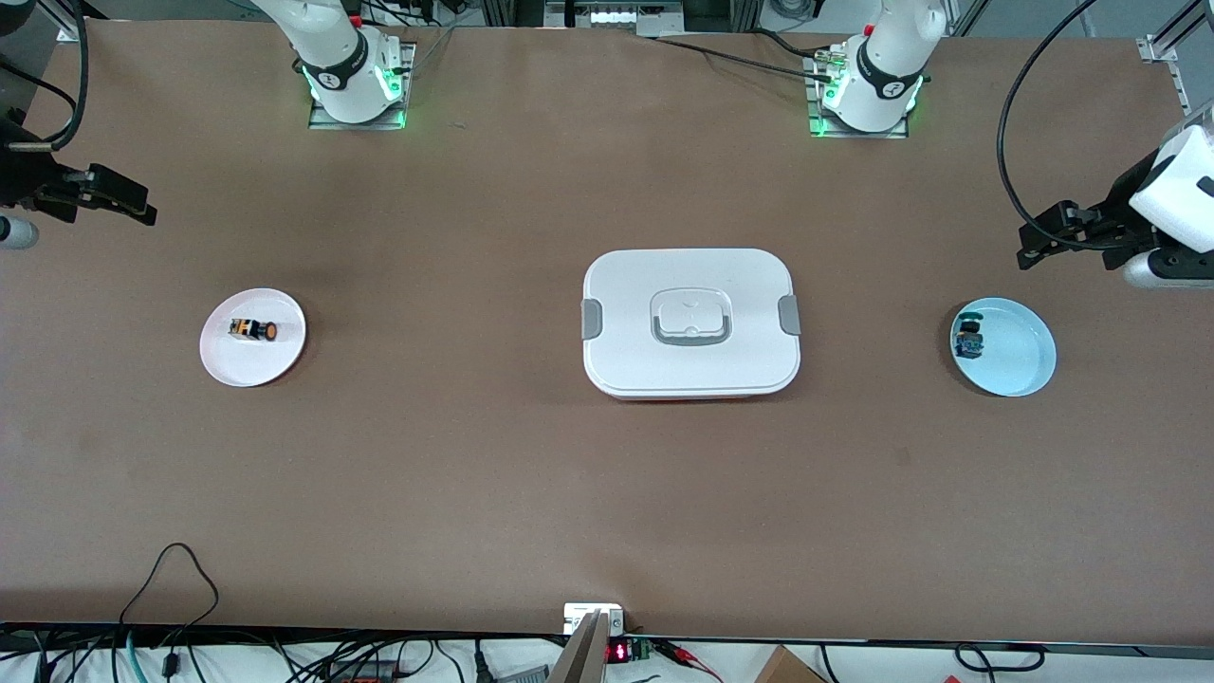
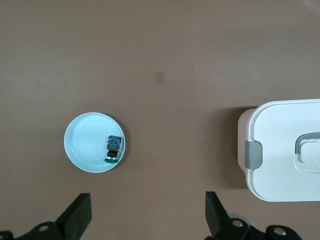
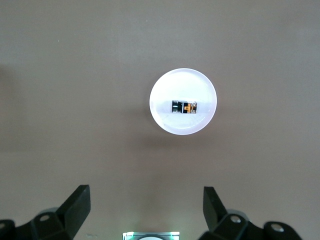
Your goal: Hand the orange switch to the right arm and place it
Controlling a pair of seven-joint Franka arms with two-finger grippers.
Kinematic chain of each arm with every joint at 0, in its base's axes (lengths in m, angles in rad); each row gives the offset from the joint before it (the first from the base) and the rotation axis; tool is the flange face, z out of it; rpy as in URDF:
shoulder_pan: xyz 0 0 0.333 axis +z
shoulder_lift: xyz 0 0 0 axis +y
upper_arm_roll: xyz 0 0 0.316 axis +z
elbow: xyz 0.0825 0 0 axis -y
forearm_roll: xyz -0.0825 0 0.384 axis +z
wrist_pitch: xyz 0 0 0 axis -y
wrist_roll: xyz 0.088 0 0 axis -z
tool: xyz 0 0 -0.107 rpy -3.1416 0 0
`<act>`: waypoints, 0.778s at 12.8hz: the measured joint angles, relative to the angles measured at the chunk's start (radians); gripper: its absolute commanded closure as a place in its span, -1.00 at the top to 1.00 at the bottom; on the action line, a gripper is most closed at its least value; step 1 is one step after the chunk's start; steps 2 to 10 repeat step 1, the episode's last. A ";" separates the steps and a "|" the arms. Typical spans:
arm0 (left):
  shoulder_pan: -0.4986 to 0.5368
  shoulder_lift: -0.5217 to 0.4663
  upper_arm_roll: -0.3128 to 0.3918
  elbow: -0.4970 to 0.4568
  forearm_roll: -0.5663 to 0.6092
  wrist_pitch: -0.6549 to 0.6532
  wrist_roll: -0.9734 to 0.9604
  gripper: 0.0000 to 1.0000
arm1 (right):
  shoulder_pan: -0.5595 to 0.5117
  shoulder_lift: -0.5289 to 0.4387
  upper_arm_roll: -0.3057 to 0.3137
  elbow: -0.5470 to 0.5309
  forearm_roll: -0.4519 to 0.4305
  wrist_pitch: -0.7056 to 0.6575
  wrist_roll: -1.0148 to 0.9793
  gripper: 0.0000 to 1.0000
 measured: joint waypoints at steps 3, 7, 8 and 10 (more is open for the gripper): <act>0.000 0.000 0.000 0.000 0.000 0.000 0.000 1.00 | 0.000 -0.003 -0.002 -0.001 0.000 -0.001 0.000 1.00; 0.000 0.000 0.000 0.000 0.000 0.000 0.000 1.00 | 0.000 -0.003 -0.002 -0.001 0.000 -0.001 0.000 1.00; 0.000 0.000 0.000 0.000 0.000 0.000 0.000 1.00 | 0.000 -0.003 -0.002 -0.001 0.000 -0.001 0.000 1.00; 0.000 0.000 0.000 0.000 0.000 0.000 0.000 1.00 | 0.000 -0.003 -0.002 -0.001 0.000 -0.001 0.000 1.00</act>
